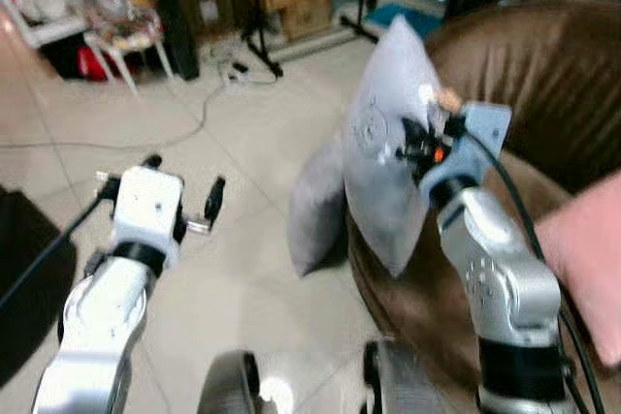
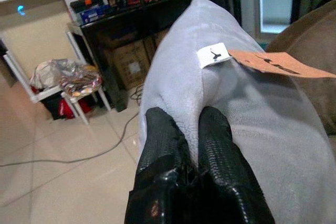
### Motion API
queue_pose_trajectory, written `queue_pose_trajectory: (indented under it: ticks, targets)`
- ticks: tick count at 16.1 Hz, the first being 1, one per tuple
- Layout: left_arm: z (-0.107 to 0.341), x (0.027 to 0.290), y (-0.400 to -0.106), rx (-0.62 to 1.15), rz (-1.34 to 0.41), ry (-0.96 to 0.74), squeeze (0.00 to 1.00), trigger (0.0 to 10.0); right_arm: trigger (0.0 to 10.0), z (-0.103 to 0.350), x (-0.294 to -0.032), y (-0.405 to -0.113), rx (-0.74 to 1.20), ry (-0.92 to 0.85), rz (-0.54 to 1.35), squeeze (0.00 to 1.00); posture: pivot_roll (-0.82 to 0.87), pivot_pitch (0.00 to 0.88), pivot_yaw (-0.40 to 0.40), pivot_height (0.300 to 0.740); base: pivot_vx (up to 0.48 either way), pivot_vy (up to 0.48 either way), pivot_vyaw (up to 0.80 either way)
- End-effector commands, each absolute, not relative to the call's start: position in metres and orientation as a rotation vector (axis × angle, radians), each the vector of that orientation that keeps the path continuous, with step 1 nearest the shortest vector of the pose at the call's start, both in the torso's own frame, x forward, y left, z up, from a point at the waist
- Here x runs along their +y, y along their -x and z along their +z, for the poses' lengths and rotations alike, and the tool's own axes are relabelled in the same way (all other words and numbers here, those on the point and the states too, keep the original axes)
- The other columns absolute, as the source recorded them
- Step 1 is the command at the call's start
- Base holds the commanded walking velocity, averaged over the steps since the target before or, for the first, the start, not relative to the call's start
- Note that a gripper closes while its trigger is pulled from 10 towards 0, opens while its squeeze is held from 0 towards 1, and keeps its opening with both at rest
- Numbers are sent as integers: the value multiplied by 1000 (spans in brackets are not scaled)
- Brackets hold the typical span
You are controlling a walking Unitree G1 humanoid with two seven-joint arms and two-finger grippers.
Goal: Move the pillow to the sofa from floor
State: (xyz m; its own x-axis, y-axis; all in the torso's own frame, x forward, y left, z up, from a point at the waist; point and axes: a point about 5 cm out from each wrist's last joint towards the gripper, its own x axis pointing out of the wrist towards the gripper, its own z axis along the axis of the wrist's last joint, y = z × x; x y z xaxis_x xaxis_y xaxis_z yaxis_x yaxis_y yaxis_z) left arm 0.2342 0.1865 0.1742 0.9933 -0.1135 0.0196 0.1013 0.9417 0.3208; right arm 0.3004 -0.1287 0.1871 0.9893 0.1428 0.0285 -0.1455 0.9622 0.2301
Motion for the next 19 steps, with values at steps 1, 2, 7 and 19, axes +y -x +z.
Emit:
queue_pose_trajectory:
  ticks: [1,2,7,19]
  targets:
    - [178,187,-237,-56,-98,-334,259,10000,10000,195,-131,-298,-46,-248,140,0,-28,32,30,705,0,0,0]
    - [179,185,-239,-62,-101,-326,259,10000,10000,194,-131,-297,-41,-242,128,0,-32,29,35,715,0,0,0]
    - [181,178,-241,-82,-120,-306,275,10000,10000,189,-133,-295,-28,-252,105,0,-28,18,41,740,0,0,0]
    - [183,177,-243,-99,-188,-279,302,10000,10000,184,-133,-295,-3,-278,112,0,-26,2,46,740,196,0,-200]
